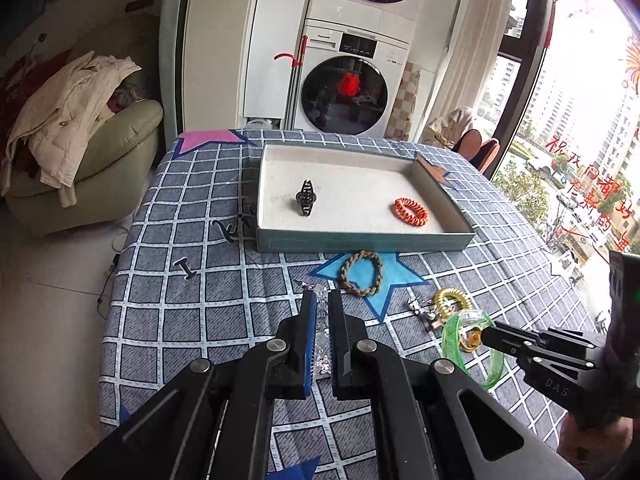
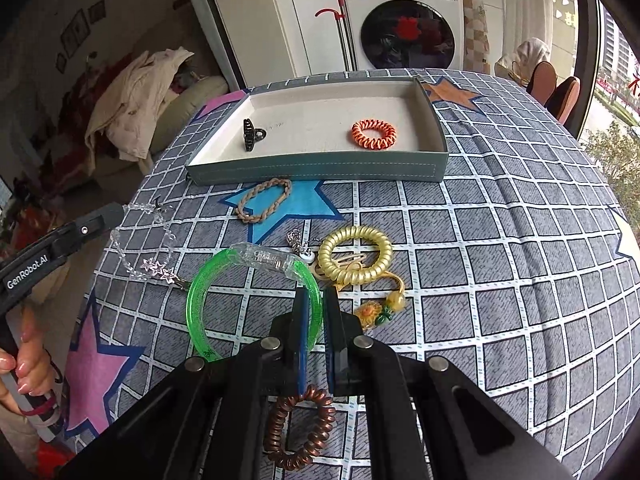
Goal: Organize jewelry
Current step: 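Grasp the clear bead chain with the left tool while the right tool grasps the green bangle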
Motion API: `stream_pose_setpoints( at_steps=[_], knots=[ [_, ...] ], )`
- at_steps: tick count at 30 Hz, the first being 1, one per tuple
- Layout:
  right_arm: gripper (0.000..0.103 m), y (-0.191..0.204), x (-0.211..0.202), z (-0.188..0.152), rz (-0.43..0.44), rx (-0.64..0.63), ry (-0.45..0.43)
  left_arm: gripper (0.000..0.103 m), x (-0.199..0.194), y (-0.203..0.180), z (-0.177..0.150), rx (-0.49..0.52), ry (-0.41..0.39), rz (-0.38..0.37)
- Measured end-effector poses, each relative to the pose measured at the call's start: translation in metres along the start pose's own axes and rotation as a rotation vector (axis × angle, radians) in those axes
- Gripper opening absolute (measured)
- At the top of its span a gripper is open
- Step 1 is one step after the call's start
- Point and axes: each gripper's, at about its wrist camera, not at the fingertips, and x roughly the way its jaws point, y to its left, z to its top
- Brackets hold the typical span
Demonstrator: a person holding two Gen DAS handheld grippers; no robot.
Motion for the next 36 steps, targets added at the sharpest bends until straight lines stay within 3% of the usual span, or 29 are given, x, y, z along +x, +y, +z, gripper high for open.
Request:
stream_pose_setpoints(
  at_steps=[7,16,18,23,26,27,28,29,32,36],
  knots=[
    [0.007,-0.004,-0.003,0.006,0.013,0.015,-0.016,0.026,-0.017,-0.014,0.017,0.015,-0.052,-0.067],
    [0.008,-0.012,-0.008,0.021,0.018,0.036,-0.043,0.026,-0.015,-0.019,0.033,0.034,-0.069,-0.069],
    [0.007,-0.014,-0.009,0.023,0.019,0.041,-0.049,0.026,-0.009,-0.018,0.029,0.038,-0.050,-0.053],
    [0.007,-0.015,-0.004,0.020,0.030,0.046,-0.031,0.026,0.014,-0.021,0.002,0.094,0.006,0.092],
    [0.008,-0.015,-0.001,0.015,0.037,0.049,-0.016,0.027,0.025,-0.018,-0.010,0.086,0.053,0.076],
    [0.007,-0.015,-0.001,0.014,0.039,0.050,-0.013,0.029,0.028,-0.016,-0.013,0.076,0.062,0.070],
    [0.007,-0.015,0.000,0.012,0.038,0.051,-0.011,0.063,0.031,-0.014,-0.014,0.068,0.076,0.062],
    [0.007,-0.016,0.001,0.012,0.039,0.054,-0.010,0.103,0.035,-0.012,-0.016,0.057,0.096,0.065],
    [0.008,-0.018,0.000,0.010,0.040,0.063,-0.011,0.103,0.042,-0.006,-0.020,0.043,0.102,0.080],
    [0.008,-0.020,0.000,0.008,0.044,0.071,-0.013,0.103,0.060,-0.001,-0.022,0.086,0.115,0.170]
  ],
)
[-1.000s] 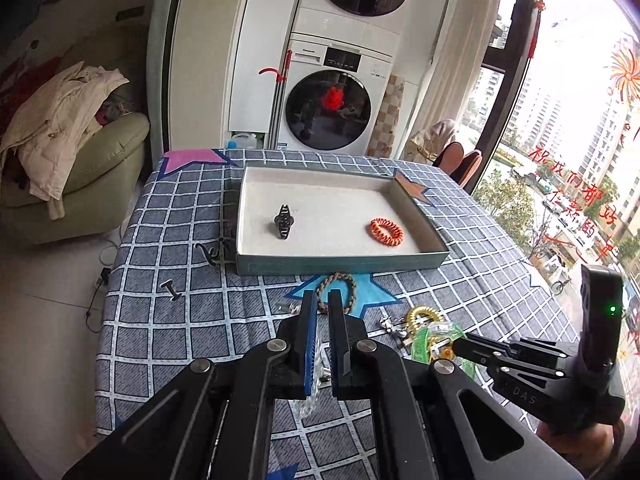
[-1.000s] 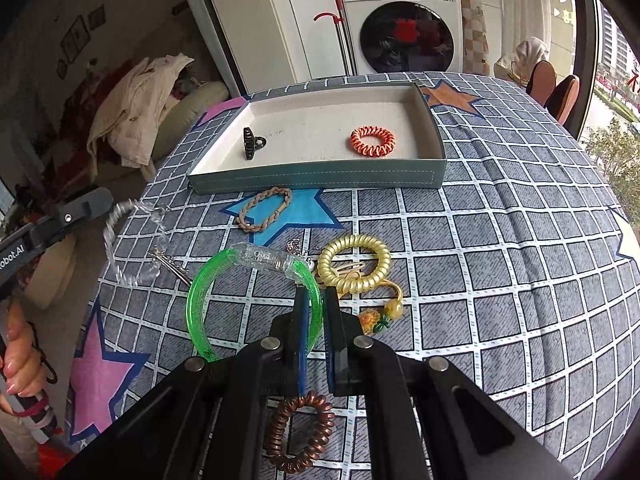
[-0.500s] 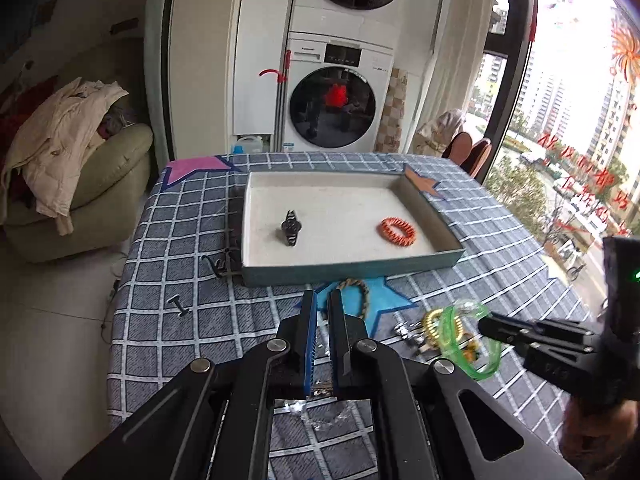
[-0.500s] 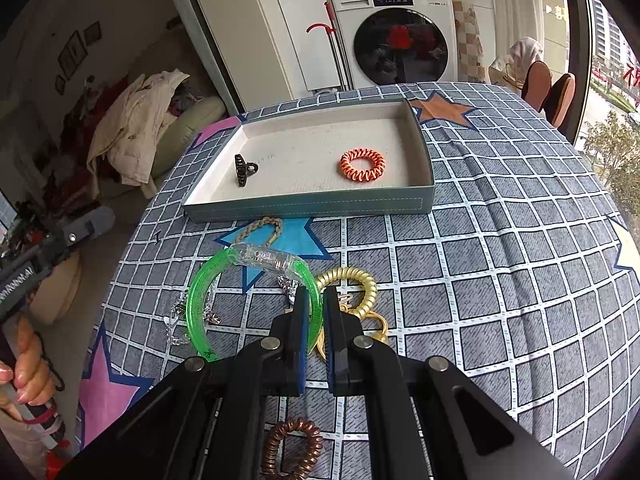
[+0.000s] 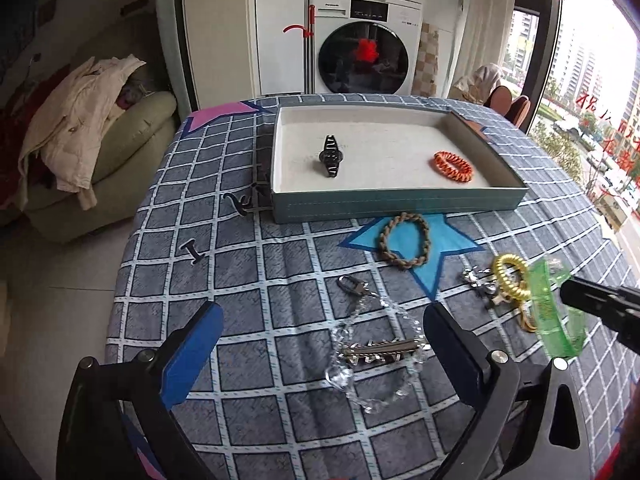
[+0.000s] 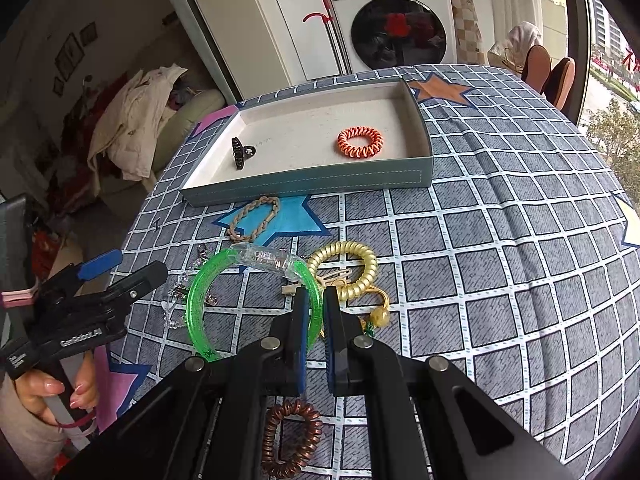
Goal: Organize jewelry
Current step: 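Grasp the clear bead chain with the left tool while the right tool grasps the green bangle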
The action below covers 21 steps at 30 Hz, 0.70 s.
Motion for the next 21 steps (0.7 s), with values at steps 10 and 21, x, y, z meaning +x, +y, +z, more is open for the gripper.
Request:
stream_pose_setpoints(
  at_steps=[10,21],
  knots=[
    [0.008,-0.001,0.002,-0.001,0.001,0.004,0.004,0.088,0.037,-0.014,0.002,0.157,0.115,-0.021],
    [0.008,0.001,-0.003,0.001,0.001,0.006,-0.013,0.024,0.021,-0.026,0.010,0.170,0.076,-0.163]
  ],
)
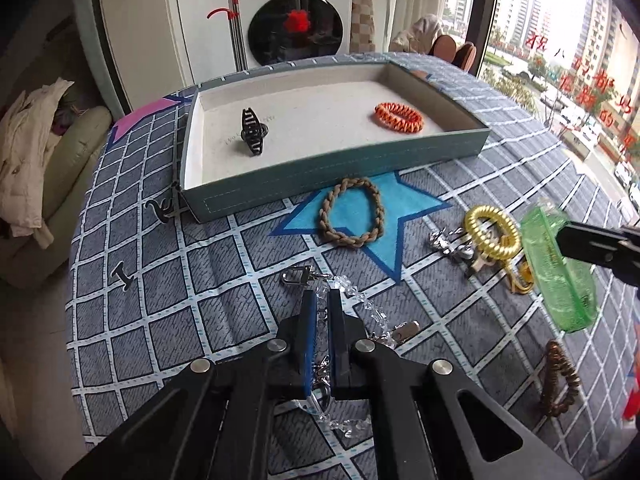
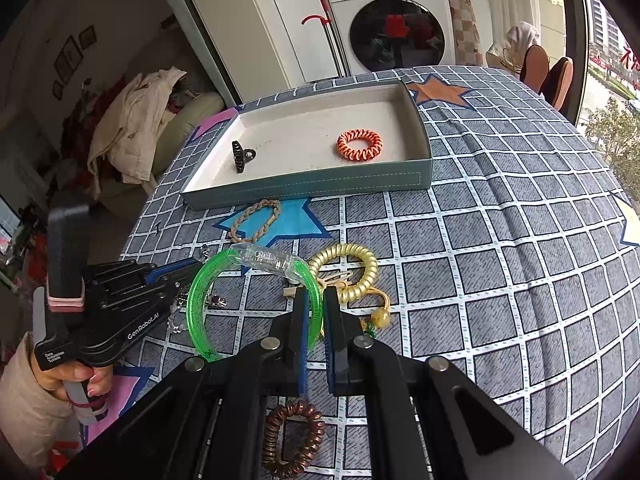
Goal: Organize jewelry
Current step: 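Grasp the clear bead chain with the left tool while the right tool grasps the green bangle, then lower the bead chain and green bangle into the tray and open both tools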
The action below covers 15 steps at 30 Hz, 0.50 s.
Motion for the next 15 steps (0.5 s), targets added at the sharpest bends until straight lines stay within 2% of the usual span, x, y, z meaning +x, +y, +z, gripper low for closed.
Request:
stream_pose_setpoints(
  at_steps=[7,15],
  knots=[
    [0.008,-0.002,-0.006,0.007,0.009,0.008,-0.023,0.024,-0.047,0.014,0.014,-0.091,-0.114,-0.065],
    [0.008,0.001,-0.011,0.023,0.006,-0.010,-0.041,0.024,-0.077,0.011,0.036,-0.074,-0.187,-0.081]
  ],
)
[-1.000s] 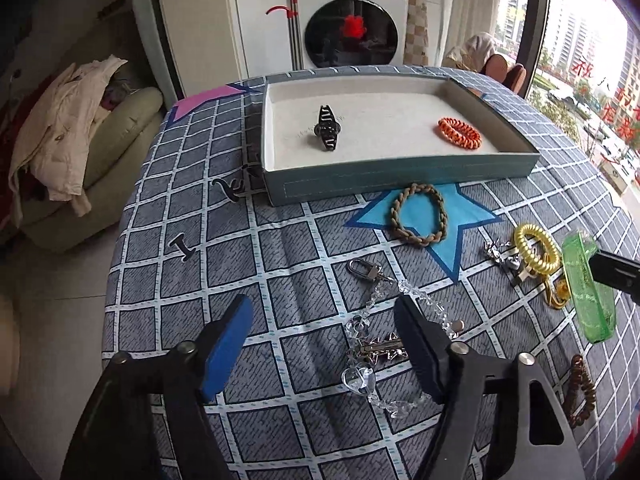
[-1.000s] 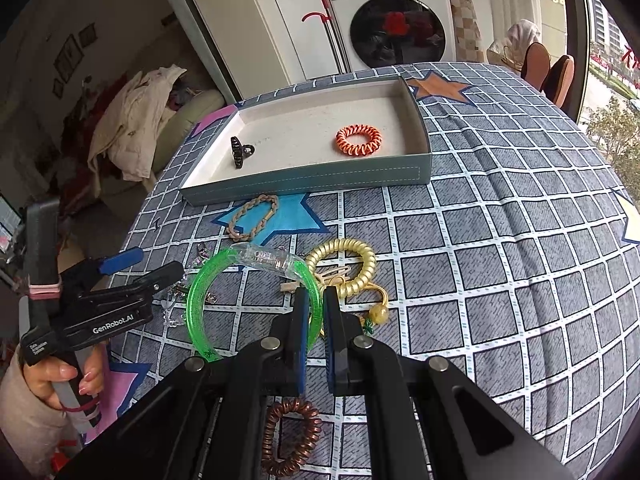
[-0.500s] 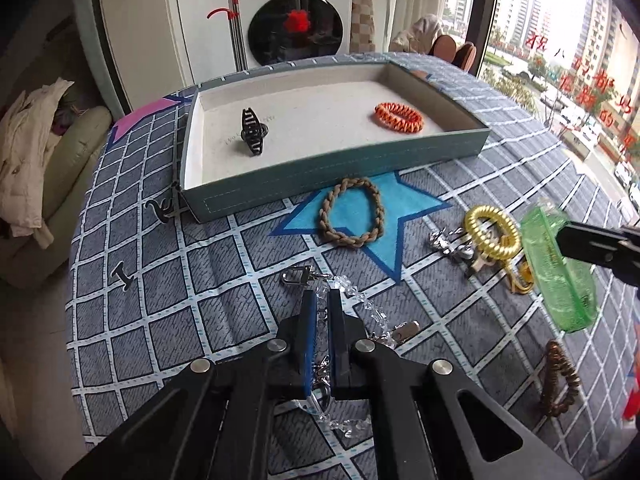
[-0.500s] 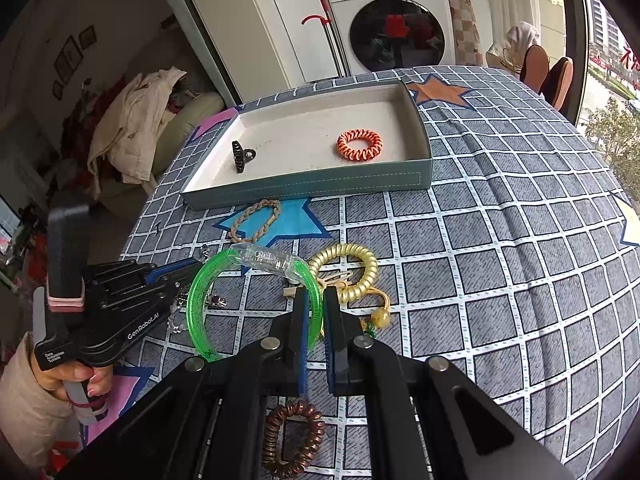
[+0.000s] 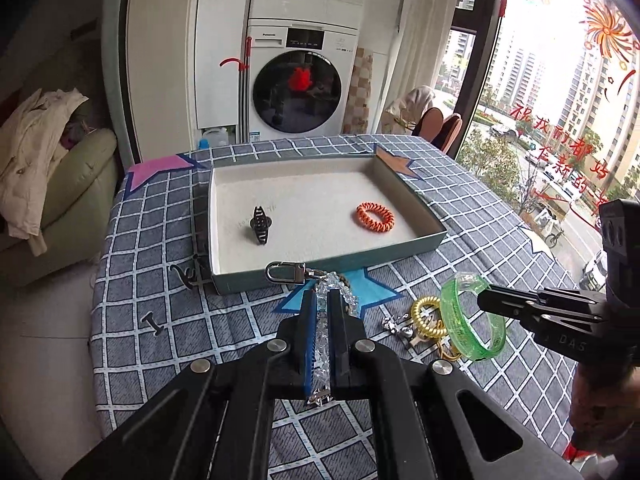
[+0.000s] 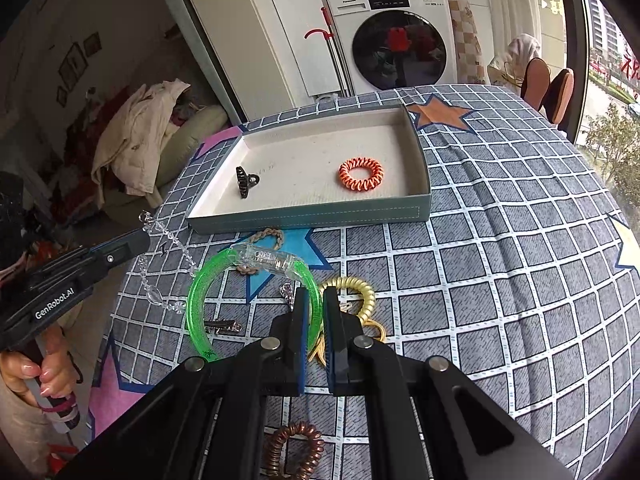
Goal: Organize jewelry
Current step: 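Lower the bead chain and green bangle into the tray and open both tools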
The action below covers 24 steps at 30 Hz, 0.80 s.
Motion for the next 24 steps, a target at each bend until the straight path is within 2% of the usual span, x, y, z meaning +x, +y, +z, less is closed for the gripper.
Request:
stream_pose_setpoints(
  at_steps=[10,19,24],
  knots=[
    [0.007,-0.003,0.007,0.051,-0.015,-0.033,-0.025,0.024,0.012,-0.004,0.051,0.002,-0.036,-0.008],
    [0.007,-0.019,0.049,0.106,-0.073,-0.034,-0.001,0.024,0.066,-0.008,0.098,0.008,-0.005,0.026],
    [0.007,-0.029,0.078,0.127,-0.105,-0.020,0.016,0.024,0.106,-0.002,0.109,0.002,0.034,0.052]
  ],
)
